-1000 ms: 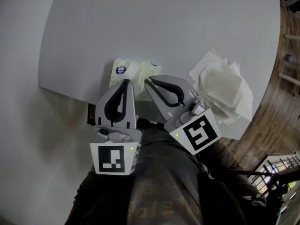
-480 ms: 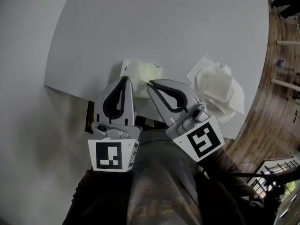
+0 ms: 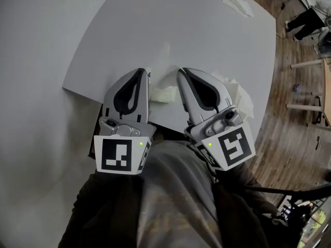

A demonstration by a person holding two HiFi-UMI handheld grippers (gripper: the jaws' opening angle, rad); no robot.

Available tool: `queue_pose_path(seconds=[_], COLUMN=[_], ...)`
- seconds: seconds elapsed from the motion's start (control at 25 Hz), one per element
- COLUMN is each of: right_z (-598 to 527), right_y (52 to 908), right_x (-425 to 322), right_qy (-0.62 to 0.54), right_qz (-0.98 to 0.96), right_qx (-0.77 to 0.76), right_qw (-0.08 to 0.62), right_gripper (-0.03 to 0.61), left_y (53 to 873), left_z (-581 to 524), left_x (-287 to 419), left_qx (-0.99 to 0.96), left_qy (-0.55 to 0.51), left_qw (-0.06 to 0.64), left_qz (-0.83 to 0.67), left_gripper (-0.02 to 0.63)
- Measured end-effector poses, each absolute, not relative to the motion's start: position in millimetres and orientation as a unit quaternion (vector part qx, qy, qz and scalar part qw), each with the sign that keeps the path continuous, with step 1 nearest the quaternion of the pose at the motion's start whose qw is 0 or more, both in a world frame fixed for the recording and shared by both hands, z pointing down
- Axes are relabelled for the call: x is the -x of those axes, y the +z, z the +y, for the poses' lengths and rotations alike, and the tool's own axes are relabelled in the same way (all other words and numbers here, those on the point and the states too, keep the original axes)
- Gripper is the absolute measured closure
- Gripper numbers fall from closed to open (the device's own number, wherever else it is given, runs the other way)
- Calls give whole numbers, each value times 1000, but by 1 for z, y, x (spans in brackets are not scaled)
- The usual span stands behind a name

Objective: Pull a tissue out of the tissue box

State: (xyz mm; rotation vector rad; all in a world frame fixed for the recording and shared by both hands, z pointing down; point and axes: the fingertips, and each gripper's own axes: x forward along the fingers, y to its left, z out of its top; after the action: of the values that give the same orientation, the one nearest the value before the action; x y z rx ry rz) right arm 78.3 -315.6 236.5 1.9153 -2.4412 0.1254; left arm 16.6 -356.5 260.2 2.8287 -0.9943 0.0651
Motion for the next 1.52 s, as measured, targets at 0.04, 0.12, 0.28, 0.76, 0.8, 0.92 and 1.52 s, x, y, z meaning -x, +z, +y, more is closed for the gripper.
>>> queue_pose_path(seconds=[0.04, 0.12, 0.28, 0.76, 0.8, 0.92, 1.52], right_z=[-313, -308, -298, -304, -304, -305, -296], right_y=[226, 205, 172, 178, 179, 185, 174], right_x=[-77, -73, -56, -53, -53, -53, -45], right_qy=[31, 13, -21, -15, -18, -20, -15], right_qz=[-784, -781, -779, -783, -782, -780, -779], right_qx=[-620, -625, -626, -621, -623, -625, -626], right_qw=[14, 8, 2, 8, 8, 6, -3], right_gripper=[575, 575, 575, 575, 577, 577, 577], left_y=[253, 233, 202, 196, 198, 203, 201], left_z=[-353, -350, -340, -327, -327, -326, -316], left_x=[-13, -3, 20, 7, 6, 1, 7], left_qx=[-942, -940, -938, -949, -949, -951, -953], left_qy=[18, -2, -32, -18, -19, -23, -3], left_qw=[65, 52, 26, 6, 5, 5, 5], left_qz=[-330, -338, -345, -316, -314, -308, -302], left_gripper=[617, 617, 617, 617, 617, 617, 617])
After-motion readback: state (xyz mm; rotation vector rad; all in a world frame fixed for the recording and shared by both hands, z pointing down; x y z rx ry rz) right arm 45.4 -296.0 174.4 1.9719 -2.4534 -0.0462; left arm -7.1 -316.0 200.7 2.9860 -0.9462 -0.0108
